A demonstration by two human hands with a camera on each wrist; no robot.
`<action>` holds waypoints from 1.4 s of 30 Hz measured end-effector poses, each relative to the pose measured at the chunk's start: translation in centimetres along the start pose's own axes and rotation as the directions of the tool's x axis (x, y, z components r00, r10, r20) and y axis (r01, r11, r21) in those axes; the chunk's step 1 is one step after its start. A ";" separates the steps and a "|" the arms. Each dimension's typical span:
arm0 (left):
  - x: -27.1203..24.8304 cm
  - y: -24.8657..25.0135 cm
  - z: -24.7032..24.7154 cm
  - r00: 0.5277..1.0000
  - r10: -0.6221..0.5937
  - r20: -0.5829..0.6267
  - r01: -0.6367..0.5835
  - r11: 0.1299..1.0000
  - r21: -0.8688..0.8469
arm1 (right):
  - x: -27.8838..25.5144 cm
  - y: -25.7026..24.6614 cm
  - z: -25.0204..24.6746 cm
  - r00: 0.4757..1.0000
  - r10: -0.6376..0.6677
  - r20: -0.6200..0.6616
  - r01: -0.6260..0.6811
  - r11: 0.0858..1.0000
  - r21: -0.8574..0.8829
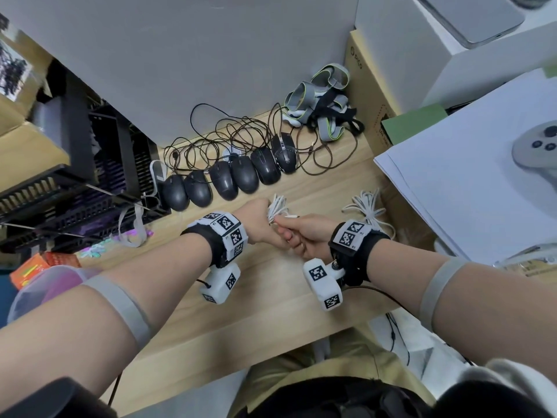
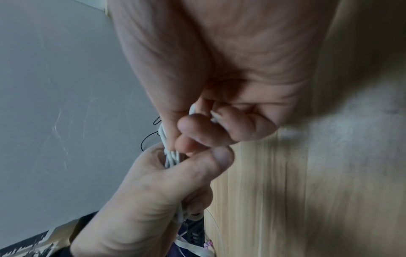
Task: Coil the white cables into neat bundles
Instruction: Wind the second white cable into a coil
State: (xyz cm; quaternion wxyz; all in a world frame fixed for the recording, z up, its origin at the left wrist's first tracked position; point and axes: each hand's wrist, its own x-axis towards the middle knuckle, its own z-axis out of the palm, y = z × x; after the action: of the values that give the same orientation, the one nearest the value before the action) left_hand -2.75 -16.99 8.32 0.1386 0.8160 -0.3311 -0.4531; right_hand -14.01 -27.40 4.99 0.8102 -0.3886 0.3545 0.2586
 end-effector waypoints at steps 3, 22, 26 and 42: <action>-0.2 -0.2 -0.1 0.997 0.030 0.077 -0.009 0.965 -0.261 | -0.1 0.2 -0.1 0.996 -0.041 -0.081 0.040 0.999 -0.016; 0.3 1.6 -2.2 0.956 -0.203 0.213 0.290 0.528 -0.798 | -0.5 0.5 -1.3 0.940 -0.309 -0.146 0.279 0.940 -0.195; 0.5 1.1 -2.4 0.944 -0.232 0.235 0.321 0.474 -0.820 | -0.5 0.8 -1.0 0.940 -0.321 -0.116 0.320 0.947 -0.027; 0.4 0.7 -3.4 0.852 -0.206 0.482 0.523 0.397 -0.755 | -0.8 0.5 -2.2 0.912 -0.411 0.014 0.411 0.910 -0.061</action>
State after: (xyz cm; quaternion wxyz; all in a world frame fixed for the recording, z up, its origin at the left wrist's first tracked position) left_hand -0.08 -18.06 10.26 0.3709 0.6022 0.1151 -0.6975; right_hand -15.67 -29.09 4.41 0.8339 -0.4796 0.2565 0.0936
